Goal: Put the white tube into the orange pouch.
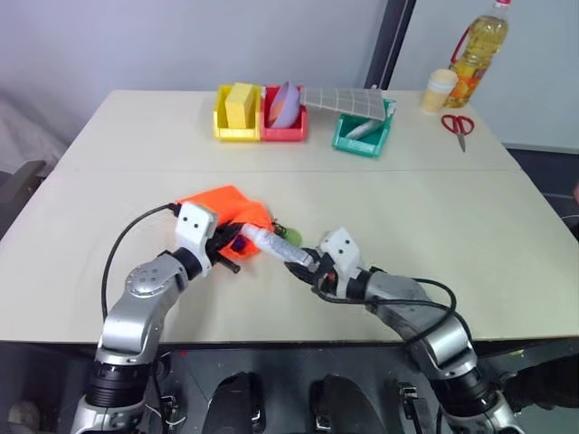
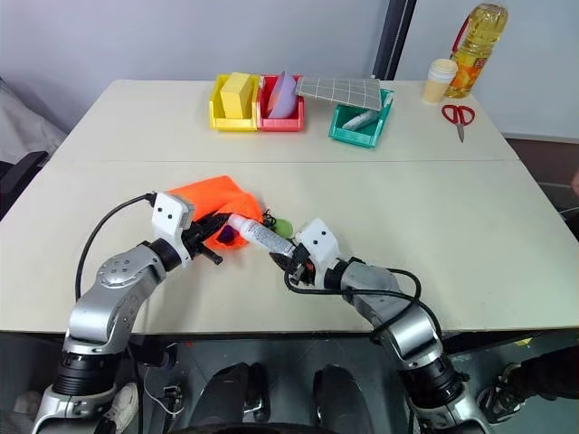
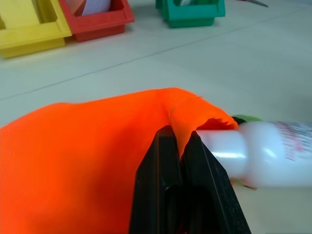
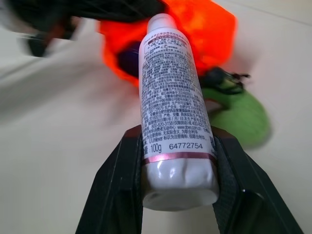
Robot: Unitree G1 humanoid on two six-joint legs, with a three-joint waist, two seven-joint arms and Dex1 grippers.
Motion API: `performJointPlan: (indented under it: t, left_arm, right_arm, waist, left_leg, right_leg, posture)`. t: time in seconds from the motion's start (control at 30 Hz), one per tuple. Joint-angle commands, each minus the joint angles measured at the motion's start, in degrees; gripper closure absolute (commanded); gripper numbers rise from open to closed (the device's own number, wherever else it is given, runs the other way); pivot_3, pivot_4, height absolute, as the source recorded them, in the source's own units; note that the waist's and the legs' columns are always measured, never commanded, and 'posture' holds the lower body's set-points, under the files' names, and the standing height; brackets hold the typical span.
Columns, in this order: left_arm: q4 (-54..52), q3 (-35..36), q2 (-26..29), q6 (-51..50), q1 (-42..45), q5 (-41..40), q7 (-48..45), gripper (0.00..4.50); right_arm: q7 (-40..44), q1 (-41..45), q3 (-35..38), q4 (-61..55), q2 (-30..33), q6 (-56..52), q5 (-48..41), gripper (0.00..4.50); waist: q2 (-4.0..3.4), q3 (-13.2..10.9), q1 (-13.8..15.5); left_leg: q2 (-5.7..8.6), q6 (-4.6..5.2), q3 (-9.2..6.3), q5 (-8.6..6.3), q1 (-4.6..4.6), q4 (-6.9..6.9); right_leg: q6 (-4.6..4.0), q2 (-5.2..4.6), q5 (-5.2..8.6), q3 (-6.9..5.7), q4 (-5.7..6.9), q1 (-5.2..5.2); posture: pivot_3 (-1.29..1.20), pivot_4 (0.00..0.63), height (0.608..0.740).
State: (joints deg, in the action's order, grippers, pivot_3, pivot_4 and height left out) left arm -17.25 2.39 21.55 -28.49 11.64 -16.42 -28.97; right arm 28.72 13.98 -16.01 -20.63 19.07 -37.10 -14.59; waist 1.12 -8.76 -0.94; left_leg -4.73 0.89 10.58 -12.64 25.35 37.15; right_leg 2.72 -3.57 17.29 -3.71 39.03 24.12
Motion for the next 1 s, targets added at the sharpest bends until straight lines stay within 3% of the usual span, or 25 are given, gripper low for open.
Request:
performJointPlan:
  t: [0.03, 0.4, 0.63, 0.83, 1.0]
  left_arm:
    - [-3.75, -0.51, 0.90, -0.32, -0.09, -1.24, -1.16, 4.50]
    - [-6.11, -2.86, 2.47, -2.02, -1.33, -1.39, -3.08, 4.50]
    - [-7.82, -3.06, 3.20, -3.39, -2.34, -2.51, -4.01, 4.50]
    - [-8.81, -2.13, 3.84, -4.23, -3.03, -3.36, -3.94, 4.50]
    - [-7.79, -0.14, 4.67, -4.20, -3.65, -4.05, -3.57, 4.50]
  right_arm:
    - [-1.62, 3.13, -0.16, 1.01, -2.19, 0.03, 1.09, 3.30]
    - [-1.59, 11.69, -3.12, 8.22, -9.35, -0.88, 2.05, 3.30]
    - [-3.62, 18.95, -4.35, 18.64, -15.54, 1.27, 5.49, 3.30]
    - [-5.34, 20.43, -3.82, 23.12, -18.77, 2.83, 7.66, 3.30]
    - [-2.43, 17.70, -3.55, 17.15, -16.96, 2.01, 6.12, 0.77]
  waist:
    - [0.00, 0.00, -0.08]
    - [-0.01, 0.00, -0.26]
    - [-0.01, -0.01, -0.34]
    - [-0.01, 0.00, -0.40]
    - [-0.01, -0.01, -0.42]
  left_leg:
    - [0.00, 0.00, 0.00, 0.00, 0.00, 0.00]
    - [0.00, -0.01, 0.03, 0.01, 0.01, -0.02]
    - [-0.01, -0.02, 0.05, 0.01, 0.03, -0.04]
    - [-0.01, -0.33, 0.07, 0.20, 0.03, -0.06]
    - [-0.01, -0.34, 0.06, 0.19, 0.03, -0.06]
  right_leg:
    - [0.00, 0.00, 0.00, 0.00, 0.00, 0.00]
    - [0.02, 0.01, -0.01, 0.00, 0.01, 0.05]
    - [0.02, 0.01, -0.01, 0.00, 0.02, 0.09]
    - [0.03, 0.01, -0.02, 0.00, 0.03, 0.10]
    - [0.03, 0.00, -0.02, 0.00, 0.03, 0.10]
  posture:
    - [0.00, 0.150, 0.740]
    - [0.00, 0.150, 0.740]
    - [0.00, 0.150, 0.740]
    - [0.00, 0.150, 0.740]
    - [0.00, 0.150, 0.740]
